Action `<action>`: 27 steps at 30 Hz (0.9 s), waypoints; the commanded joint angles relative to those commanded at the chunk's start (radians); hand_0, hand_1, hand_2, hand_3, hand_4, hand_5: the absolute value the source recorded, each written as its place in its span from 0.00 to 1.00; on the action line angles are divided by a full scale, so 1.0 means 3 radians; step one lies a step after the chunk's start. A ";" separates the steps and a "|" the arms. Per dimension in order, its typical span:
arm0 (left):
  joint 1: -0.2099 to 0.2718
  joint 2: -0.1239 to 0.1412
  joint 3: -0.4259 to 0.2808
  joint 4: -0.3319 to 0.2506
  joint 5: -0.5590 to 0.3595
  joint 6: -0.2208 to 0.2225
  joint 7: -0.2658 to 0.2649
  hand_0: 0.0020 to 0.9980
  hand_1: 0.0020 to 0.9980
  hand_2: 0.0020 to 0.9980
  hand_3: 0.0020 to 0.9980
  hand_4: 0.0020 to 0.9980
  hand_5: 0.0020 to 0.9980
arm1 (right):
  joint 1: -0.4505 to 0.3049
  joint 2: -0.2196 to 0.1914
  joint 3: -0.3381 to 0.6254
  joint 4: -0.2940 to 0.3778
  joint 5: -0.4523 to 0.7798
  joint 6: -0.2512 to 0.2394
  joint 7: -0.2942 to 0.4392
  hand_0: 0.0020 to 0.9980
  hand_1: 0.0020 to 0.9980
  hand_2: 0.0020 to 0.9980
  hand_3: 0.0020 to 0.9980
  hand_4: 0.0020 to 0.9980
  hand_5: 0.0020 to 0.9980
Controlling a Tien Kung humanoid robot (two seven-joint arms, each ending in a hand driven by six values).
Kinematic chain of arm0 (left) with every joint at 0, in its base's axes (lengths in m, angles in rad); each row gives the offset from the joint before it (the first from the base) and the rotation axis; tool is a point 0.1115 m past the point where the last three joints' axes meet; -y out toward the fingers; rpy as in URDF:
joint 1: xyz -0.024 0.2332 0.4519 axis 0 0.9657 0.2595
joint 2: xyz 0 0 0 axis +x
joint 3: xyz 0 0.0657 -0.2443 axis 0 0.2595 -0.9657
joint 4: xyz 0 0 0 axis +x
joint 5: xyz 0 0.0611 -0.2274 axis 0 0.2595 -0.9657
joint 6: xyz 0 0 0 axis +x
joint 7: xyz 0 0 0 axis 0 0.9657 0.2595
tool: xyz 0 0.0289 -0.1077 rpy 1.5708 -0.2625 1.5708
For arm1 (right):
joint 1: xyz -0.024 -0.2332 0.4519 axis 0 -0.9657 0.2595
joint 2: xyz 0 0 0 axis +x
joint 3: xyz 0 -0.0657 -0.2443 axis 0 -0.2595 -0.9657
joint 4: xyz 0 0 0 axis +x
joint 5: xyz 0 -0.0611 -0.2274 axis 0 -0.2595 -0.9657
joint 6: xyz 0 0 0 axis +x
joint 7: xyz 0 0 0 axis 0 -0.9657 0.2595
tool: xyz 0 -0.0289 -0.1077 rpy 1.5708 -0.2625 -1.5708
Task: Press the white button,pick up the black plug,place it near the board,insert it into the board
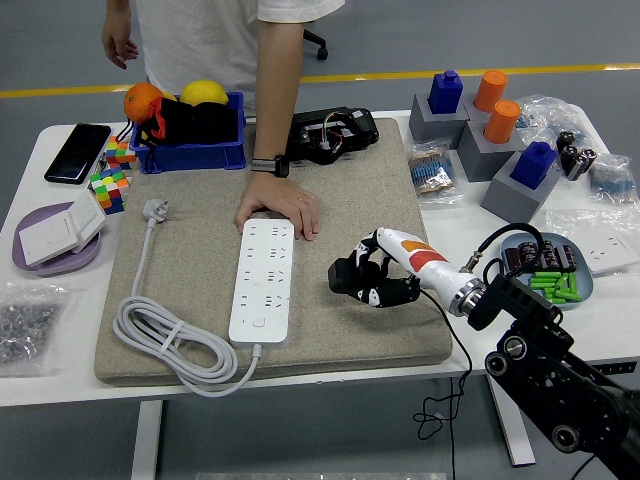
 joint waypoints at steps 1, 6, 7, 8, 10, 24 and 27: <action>0.0001 0.0000 -0.0004 0.0000 0.0001 0.0001 0.0000 0.71 0.68 0.63 0.71 0.57 0.22 | 0.0000 0.0000 0.0000 0.0003 0.0010 0.0003 0.0004 0.31 0.41 0.47 0.33 0.80 0.00; 0.0005 0.0001 -0.0011 0.0000 0.0006 0.0001 0.0002 0.71 0.68 0.63 0.71 0.57 0.22 | 0.0002 0.0000 0.0005 0.0015 0.0037 0.0020 -0.0021 0.32 0.43 0.48 0.50 0.84 0.00; 0.0005 0.0001 -0.0012 0.0000 0.0009 0.0000 0.0003 0.71 0.68 0.63 0.71 0.57 0.22 | 0.0002 0.0000 0.0005 0.0019 0.0040 0.0022 -0.0027 0.32 0.43 0.48 0.50 0.84 0.00; 0.0005 0.0002 -0.0012 0.0000 0.0010 -0.0001 0.0003 0.71 0.68 0.63 0.71 0.57 0.22 | 0.0002 0.0000 0.0006 0.0022 0.0035 0.0020 -0.0030 0.34 0.45 0.50 0.51 0.85 0.00; 0.0005 0.0002 -0.0012 0.0000 0.0011 0.0000 0.0002 0.71 0.68 0.63 0.71 0.57 0.22 | 0.0002 0.0001 0.0011 0.0027 0.0019 0.0020 -0.0030 0.34 0.45 0.50 0.51 0.85 0.00; 0.0010 0.0001 -0.0012 0.0000 0.0002 0.0001 0.0001 0.71 0.68 0.63 0.71 0.57 0.22 | -0.0002 -0.0037 0.0065 0.0257 -0.0011 0.0038 -0.0065 0.33 0.45 0.50 0.59 0.84 0.00; 0.0011 0.0002 -0.0027 0.0000 0.0014 0.0003 0.0003 0.71 0.68 0.63 0.71 0.57 0.22 | 0.0016 -0.0069 0.0014 0.0460 0.0038 0.0058 -0.0093 0.33 0.45 0.49 0.59 0.85 0.00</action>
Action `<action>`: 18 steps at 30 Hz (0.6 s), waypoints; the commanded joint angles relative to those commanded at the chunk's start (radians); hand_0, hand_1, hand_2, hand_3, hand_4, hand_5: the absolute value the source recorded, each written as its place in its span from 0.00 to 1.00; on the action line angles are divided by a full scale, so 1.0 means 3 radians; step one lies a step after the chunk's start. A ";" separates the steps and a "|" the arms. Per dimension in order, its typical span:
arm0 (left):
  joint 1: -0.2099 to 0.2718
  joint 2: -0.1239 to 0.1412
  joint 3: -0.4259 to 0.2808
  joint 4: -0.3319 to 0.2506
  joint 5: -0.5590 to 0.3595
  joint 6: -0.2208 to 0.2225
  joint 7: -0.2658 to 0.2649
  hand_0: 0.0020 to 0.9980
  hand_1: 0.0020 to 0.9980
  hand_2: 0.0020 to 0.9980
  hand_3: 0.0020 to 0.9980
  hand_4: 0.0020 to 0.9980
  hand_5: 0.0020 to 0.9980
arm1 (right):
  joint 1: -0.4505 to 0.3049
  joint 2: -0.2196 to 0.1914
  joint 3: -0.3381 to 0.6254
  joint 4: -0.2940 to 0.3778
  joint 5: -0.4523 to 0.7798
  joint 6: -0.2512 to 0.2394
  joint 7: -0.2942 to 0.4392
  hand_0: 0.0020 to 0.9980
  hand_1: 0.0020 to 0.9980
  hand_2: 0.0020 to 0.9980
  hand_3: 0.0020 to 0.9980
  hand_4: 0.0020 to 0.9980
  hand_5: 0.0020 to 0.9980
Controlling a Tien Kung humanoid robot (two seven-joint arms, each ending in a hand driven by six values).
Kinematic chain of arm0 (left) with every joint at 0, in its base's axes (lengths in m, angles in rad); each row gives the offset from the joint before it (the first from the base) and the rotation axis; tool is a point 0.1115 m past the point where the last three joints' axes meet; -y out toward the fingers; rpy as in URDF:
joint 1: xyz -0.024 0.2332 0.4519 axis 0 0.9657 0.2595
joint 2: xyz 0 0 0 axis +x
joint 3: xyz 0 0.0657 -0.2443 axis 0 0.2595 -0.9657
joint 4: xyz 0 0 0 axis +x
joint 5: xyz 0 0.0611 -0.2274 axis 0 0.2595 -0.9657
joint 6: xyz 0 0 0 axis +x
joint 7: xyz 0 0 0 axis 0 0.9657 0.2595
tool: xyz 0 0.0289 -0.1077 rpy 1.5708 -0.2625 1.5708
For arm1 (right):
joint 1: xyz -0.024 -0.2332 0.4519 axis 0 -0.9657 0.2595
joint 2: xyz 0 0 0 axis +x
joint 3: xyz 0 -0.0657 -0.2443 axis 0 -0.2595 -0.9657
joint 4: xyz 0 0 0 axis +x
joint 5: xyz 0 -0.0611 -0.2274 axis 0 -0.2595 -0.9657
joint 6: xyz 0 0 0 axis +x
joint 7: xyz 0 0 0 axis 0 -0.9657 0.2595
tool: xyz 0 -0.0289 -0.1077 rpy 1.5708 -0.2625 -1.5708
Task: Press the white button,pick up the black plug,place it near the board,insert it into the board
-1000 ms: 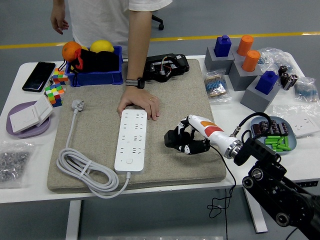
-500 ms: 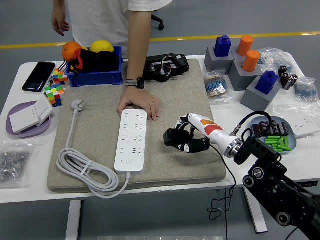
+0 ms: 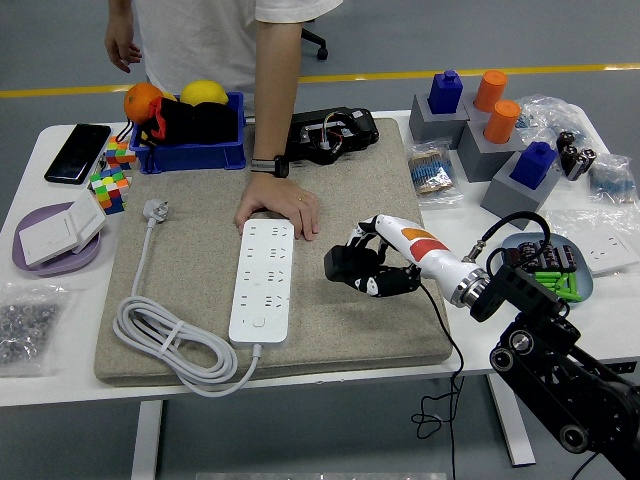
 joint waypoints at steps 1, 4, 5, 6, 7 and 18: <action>0.0000 0.0000 -0.0003 0.0000 0.0004 0.0000 0.0000 0.71 0.68 0.63 0.71 0.57 0.22 | 0.0012 -0.0009 -0.0034 0.0085 0.0019 0.0008 -0.0014 0.33 0.45 0.49 0.59 0.85 0.00; -0.0003 0.0000 0.0002 0.0000 0.0003 0.0000 -0.0001 0.71 0.68 0.63 0.71 0.57 0.22 | 0.0056 -0.0004 -0.0148 0.0247 0.0041 0.0035 -0.0065 0.33 0.45 0.49 0.59 0.85 0.00; -0.0003 0.0000 0.0002 0.0000 0.0004 0.0000 0.0000 0.71 0.68 0.63 0.71 0.57 0.22 | 0.0071 0.0004 -0.0176 0.0262 0.0045 0.0040 -0.0073 0.34 0.46 0.50 0.59 0.85 0.00; -0.0004 0.0000 0.0000 0.0000 0.0008 -0.0001 0.0001 0.71 0.68 0.63 0.71 0.57 0.22 | 0.0106 0.0026 -0.0229 0.0266 0.0055 0.0044 -0.0079 0.34 0.46 0.50 0.59 0.85 0.00; -0.0006 0.0000 -0.0001 0.0000 0.0012 -0.0002 0.0003 0.71 0.68 0.63 0.71 0.57 0.22 | 0.0146 0.0051 -0.0281 0.0246 0.0058 0.0049 -0.0087 0.34 0.46 0.50 0.59 0.85 0.00; -0.0006 0.0008 0.0031 0.0000 -0.0033 0.0000 0.0002 0.71 0.68 0.63 0.71 0.57 0.22 | 0.0434 0.0238 -0.0652 -0.0052 0.0053 -0.0026 -0.0051 0.33 0.46 0.50 0.59 0.85 0.00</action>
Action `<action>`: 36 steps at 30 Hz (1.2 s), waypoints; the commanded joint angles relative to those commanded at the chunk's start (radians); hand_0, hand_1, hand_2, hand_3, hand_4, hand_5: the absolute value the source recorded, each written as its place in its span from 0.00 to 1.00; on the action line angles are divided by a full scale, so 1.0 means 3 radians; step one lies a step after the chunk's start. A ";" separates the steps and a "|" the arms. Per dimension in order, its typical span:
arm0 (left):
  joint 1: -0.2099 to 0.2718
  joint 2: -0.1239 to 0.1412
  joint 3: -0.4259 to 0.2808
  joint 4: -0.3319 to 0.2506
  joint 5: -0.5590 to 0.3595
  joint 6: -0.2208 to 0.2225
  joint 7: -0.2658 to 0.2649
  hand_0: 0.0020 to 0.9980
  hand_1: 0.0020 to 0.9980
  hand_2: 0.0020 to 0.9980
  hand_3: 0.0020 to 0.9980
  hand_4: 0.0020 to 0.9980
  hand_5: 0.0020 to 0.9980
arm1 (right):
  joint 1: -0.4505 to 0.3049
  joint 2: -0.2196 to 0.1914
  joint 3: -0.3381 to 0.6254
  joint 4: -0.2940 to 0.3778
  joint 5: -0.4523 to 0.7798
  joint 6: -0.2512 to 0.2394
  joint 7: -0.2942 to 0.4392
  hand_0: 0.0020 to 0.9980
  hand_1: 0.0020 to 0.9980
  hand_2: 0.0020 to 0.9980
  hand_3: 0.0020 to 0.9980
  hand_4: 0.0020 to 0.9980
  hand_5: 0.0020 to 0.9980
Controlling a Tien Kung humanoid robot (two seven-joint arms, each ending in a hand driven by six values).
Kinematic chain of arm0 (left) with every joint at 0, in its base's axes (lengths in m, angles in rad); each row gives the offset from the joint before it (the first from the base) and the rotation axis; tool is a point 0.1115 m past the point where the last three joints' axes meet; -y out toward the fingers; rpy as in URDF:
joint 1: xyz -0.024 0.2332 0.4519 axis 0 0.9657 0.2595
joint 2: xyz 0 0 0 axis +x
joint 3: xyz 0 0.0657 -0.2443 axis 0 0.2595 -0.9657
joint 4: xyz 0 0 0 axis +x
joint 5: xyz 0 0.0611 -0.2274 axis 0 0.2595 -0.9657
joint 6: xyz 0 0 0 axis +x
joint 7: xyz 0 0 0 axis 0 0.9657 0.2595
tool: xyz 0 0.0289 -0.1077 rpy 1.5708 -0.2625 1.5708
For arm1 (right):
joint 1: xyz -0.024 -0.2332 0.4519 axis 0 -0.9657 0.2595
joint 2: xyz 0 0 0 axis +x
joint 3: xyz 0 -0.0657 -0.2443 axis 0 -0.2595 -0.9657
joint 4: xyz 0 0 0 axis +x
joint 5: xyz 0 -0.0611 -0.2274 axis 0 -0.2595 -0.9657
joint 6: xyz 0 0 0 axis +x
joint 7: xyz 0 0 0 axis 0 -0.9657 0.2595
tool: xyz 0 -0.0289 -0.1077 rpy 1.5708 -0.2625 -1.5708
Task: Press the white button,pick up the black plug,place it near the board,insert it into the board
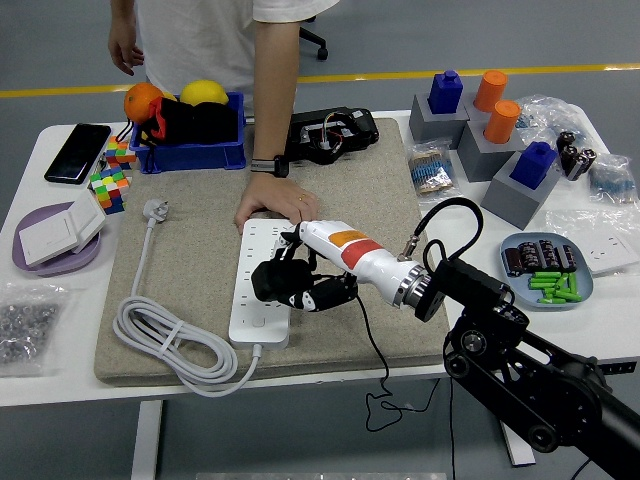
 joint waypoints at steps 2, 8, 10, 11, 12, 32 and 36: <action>0.0000 0.0005 -0.0002 0.0000 0.0012 -0.0002 0.0003 0.71 0.68 0.63 0.71 0.57 0.22 | 0.0043 0.0038 -0.0042 -0.0073 -0.0009 -0.0021 0.0005 0.33 0.46 0.50 0.59 0.85 0.00; -0.0013 0.0017 0.0002 0.0000 0.0031 -0.0009 0.0006 0.71 0.68 0.63 0.71 0.57 0.22 | 0.0154 0.0111 -0.0099 -0.0326 -0.0045 -0.0049 0.0025 0.33 0.46 0.49 0.59 0.86 0.00; -0.0015 0.0019 0.0001 0.0000 0.0032 -0.0009 0.0008 0.71 0.68 0.63 0.71 0.57 0.22 | 0.0174 0.0111 -0.0115 -0.0399 -0.0049 -0.0057 0.0030 0.33 0.46 0.49 0.59 0.86 0.00; -0.0016 0.0021 0.0005 0.0000 0.0028 -0.0010 0.0007 0.71 0.68 0.63 0.71 0.57 0.22 | 0.0189 0.0111 -0.0128 -0.0456 -0.0053 -0.0065 0.0033 0.32 0.46 0.49 0.59 0.86 0.00; -0.0017 0.0023 0.0008 0.0000 0.0026 -0.0010 0.0007 0.71 0.68 0.63 0.71 0.57 0.22 | 0.0200 0.0111 -0.0134 -0.0491 -0.0058 -0.0070 0.0034 0.32 0.46 0.49 0.59 0.86 0.00; -0.0003 0.0036 -0.0008 0.0000 0.0065 -0.0014 0.0012 0.71 0.68 0.63 0.71 0.57 0.22 | 0.0248 0.0111 -0.0198 -0.0709 -0.0117 -0.0062 -0.0108 0.32 0.45 0.48 0.59 0.86 0.00; -0.0002 0.0037 -0.0018 0.0000 0.0071 -0.0013 0.0012 0.71 0.68 0.63 0.71 0.57 0.22 | 0.0248 0.0111 -0.0215 -0.0639 -0.0095 -0.0063 -0.0108 0.31 0.45 0.48 0.59 0.86 0.00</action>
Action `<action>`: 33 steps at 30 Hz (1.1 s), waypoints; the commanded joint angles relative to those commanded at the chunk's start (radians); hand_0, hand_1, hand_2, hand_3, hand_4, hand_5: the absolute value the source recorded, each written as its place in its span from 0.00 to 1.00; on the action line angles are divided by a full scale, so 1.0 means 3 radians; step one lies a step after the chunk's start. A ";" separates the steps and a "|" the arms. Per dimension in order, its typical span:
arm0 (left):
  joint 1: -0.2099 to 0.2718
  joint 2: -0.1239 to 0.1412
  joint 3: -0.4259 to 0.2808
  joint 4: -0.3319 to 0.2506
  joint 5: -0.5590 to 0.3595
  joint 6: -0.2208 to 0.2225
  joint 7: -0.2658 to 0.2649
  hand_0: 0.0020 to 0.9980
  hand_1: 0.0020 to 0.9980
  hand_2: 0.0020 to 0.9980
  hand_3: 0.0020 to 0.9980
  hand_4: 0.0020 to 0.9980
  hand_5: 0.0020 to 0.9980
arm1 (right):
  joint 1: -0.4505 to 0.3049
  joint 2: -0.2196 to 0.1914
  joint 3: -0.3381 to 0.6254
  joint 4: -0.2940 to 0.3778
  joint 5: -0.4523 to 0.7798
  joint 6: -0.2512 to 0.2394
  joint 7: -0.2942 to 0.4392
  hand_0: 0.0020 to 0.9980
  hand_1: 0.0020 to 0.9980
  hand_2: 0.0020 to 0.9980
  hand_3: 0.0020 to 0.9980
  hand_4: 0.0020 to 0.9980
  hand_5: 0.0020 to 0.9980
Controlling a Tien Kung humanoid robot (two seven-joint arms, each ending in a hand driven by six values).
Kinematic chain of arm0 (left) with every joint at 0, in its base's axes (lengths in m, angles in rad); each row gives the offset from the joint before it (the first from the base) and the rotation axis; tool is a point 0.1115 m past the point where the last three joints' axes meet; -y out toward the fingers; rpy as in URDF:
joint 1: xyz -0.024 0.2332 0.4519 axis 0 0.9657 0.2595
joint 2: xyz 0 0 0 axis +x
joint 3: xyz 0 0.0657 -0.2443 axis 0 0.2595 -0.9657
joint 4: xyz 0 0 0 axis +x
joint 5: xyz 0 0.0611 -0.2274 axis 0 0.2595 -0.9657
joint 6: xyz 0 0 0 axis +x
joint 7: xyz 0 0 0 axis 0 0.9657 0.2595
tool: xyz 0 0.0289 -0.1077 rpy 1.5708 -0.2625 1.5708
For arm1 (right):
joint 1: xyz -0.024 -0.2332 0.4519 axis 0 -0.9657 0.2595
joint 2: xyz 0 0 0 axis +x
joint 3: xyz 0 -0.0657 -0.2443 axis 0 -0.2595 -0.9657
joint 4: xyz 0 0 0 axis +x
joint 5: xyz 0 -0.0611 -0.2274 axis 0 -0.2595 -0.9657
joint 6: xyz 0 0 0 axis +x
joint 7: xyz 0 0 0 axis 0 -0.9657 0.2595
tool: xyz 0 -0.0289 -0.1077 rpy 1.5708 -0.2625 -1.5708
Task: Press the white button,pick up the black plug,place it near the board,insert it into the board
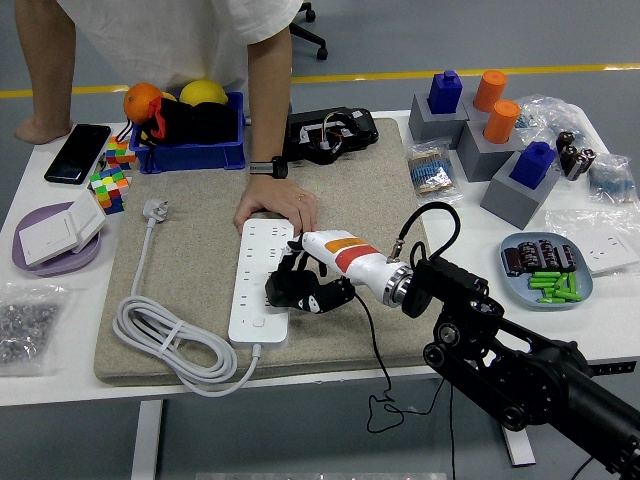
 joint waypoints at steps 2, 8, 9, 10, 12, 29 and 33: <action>-0.0002 0.0001 0.0002 0.0000 0.0000 0.0000 -0.0002 0.71 0.68 0.63 0.71 0.57 0.22 | -0.0003 0.0000 -0.0007 0.0005 0.0005 0.0001 0.0004 0.31 0.45 0.48 0.59 0.86 0.00; 0.0001 0.0001 0.0002 0.0000 -0.0016 0.0003 -0.0001 0.71 0.68 0.63 0.71 0.57 0.22 | -0.0015 0.0000 -0.0022 0.0050 0.0010 -0.0008 -0.0004 0.31 0.45 0.48 0.59 0.86 0.00; 0.0002 0.0002 0.0000 0.0000 -0.0015 0.0003 -0.0001 0.71 0.68 0.63 0.71 0.57 0.22 | -0.0009 0.0000 -0.0023 0.0056 0.0012 -0.0014 -0.0003 0.31 0.45 0.48 0.59 0.86 0.00; 0.0003 0.0002 -0.0001 0.0000 -0.0013 0.0003 -0.0001 0.71 0.68 0.63 0.71 0.57 0.22 | -0.0005 0.0000 -0.0024 0.0058 0.0013 -0.0019 -0.0002 0.31 0.45 0.48 0.59 0.86 0.00; 0.0002 0.0003 -0.0003 0.0000 -0.0006 0.0002 -0.0001 0.71 0.68 0.63 0.71 0.57 0.22 | 0.0006 0.0000 -0.0030 0.0051 0.0012 -0.0023 -0.0009 0.31 0.45 0.47 0.59 0.85 0.00; 0.0000 0.0015 -0.0003 0.0000 -0.0007 0.0002 -0.0004 0.71 0.68 0.63 0.71 0.57 0.22 | 0.0050 0.0000 -0.0140 -0.0078 -0.0016 -0.0283 -0.0122 0.30 0.44 0.47 0.59 0.85 0.00; 0.0002 0.0014 -0.0007 0.0000 -0.0005 0.0002 -0.0002 0.71 0.68 0.63 0.71 0.57 0.22 | 0.0049 0.0000 -0.0173 -0.0043 -0.0011 -0.0281 -0.0148 0.30 0.44 0.46 0.59 0.85 0.00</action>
